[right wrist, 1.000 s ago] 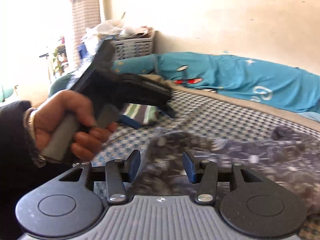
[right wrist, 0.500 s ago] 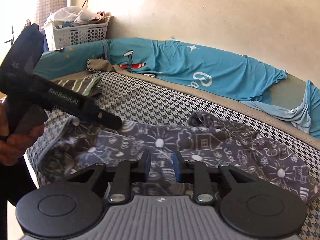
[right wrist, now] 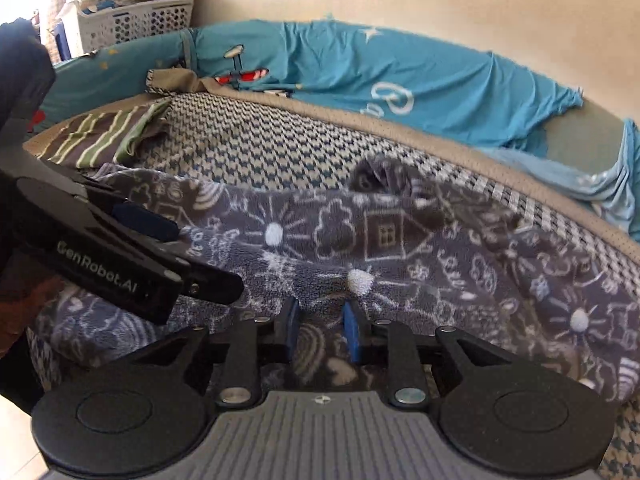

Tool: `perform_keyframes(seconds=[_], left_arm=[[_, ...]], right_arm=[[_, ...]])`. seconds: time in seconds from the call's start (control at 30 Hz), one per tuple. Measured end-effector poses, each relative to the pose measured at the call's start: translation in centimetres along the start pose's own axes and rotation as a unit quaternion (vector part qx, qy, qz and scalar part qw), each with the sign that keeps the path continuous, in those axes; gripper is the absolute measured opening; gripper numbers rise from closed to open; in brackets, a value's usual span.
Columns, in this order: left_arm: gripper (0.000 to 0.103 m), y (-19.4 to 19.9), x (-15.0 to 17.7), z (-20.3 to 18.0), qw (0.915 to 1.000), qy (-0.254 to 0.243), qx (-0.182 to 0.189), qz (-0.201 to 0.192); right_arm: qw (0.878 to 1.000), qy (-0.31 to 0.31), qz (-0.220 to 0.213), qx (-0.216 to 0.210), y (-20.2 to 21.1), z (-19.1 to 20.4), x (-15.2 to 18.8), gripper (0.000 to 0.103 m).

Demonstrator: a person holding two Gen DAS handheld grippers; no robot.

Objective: Fold clothes

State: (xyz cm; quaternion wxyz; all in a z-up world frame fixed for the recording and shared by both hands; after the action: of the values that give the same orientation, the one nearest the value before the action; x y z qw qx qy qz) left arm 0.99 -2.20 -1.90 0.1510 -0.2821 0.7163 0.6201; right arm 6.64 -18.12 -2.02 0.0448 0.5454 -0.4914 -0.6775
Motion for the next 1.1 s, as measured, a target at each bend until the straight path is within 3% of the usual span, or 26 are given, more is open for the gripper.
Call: perform_keyframes(seconds=[0.3, 0.5, 0.83, 0.93, 1.1], left_arm=[[0.103, -1.4, -0.1, -0.9, 0.9996, -0.014, -0.024, -0.009], [0.103, -1.7, -0.1, -0.2, 0.9998, -0.003, -0.016, -0.011], [0.103, -1.8, 0.1, -0.4, 0.9996, -0.015, -0.021, -0.012], [0.103, -1.8, 0.1, -0.5, 0.9996, -0.015, -0.023, -0.012], [0.103, -1.7, 0.0, -0.3, 0.9998, -0.007, -0.018, -0.011]], right_arm=[[0.999, 0.036, 0.008, -0.004, -0.9, 0.1, 0.0, 0.024], [0.998, 0.053, 0.012, -0.018, -0.6, 0.0, -0.3, 0.024], [0.999, -0.001, -0.03, -0.038, 1.9, -2.3, -1.5, 0.025], [0.999, -0.028, -0.044, -0.017, 1.6, -3.0, -2.1, 0.031], [0.998, -0.014, -0.055, 0.042, 0.2, -2.6, -3.0, 0.042]])
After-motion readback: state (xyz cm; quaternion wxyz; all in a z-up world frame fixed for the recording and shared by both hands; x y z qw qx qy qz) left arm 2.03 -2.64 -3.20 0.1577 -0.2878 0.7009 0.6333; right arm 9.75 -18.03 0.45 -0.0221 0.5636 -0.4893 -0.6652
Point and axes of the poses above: each gripper's, at about its wrist camera, not at the fingertips, and y roughly against the way its jaws point, z to its left, x to its underside, the point moved 1 cm from there along -y, roughly the way its jaws point, and after that the axes turned 4 degrees about z, right-handed, at the moved point
